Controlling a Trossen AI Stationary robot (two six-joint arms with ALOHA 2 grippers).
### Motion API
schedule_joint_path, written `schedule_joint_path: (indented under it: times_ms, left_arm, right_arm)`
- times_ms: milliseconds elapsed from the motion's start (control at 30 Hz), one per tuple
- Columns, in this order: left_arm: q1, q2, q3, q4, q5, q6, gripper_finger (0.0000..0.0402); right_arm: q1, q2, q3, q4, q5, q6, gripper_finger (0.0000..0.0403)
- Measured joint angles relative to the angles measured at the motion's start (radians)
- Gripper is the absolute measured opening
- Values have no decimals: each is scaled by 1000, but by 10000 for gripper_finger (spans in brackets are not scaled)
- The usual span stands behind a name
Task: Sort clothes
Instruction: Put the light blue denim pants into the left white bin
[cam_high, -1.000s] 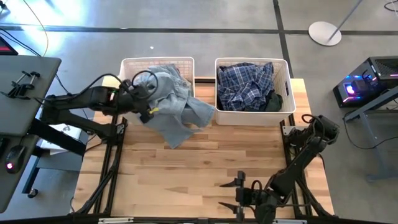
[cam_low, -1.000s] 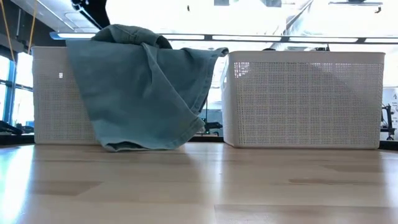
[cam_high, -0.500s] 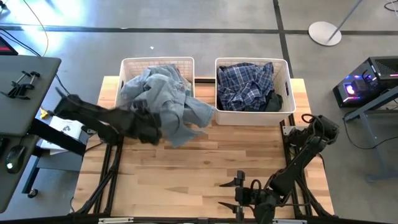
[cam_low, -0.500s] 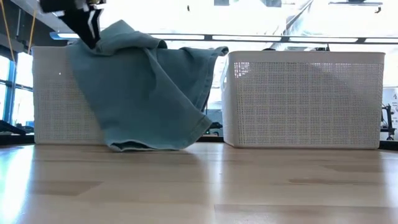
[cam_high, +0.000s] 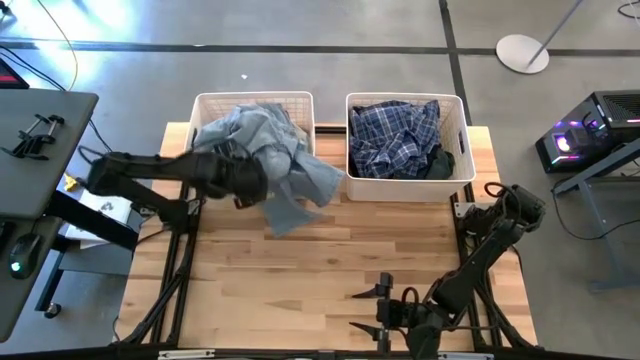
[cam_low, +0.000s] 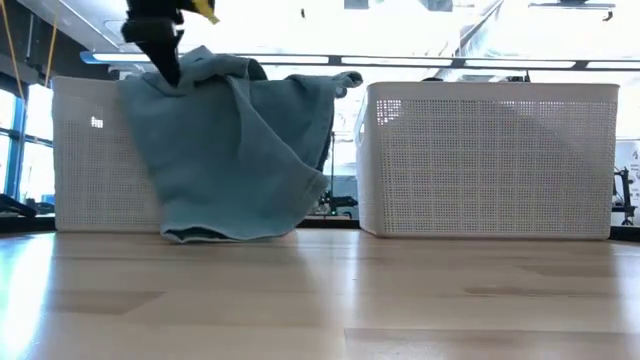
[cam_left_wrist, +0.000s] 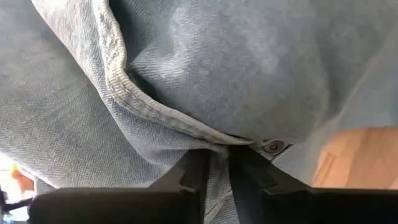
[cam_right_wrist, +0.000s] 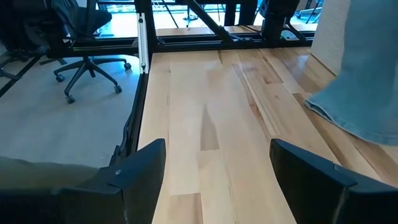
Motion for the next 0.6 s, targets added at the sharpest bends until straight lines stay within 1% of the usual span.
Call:
schedule_joint_path:
  times_ms: [133,233,367,400,467,567,600]
  left_arm:
    - [135,-31,-2,121,56,155,8]
    - [197,-58,-2,232,104,241,5]
    - [217,-82,42,247,230,240,1]
    - [213,-89,56,251,247,233,1]
    - [211,-94,81,258,264,221,0]
    - [210,-118,112,220,295,216,0]
    - [212,-127,114,225,286,219,0]
  right_arm:
    - [-12,0,0,1,-26,-20,277]
    - [-23,0,0,0,-45,-22,277]
    - [-34,0,0,-8,-68,-22,277]
    - [-37,0,0,-9,-73,-22,277]
    - [-45,0,0,-11,-80,-22,277]
    - [-53,0,0,-18,-81,-22,277]
    - [-56,0,0,-18,-81,-22,277]
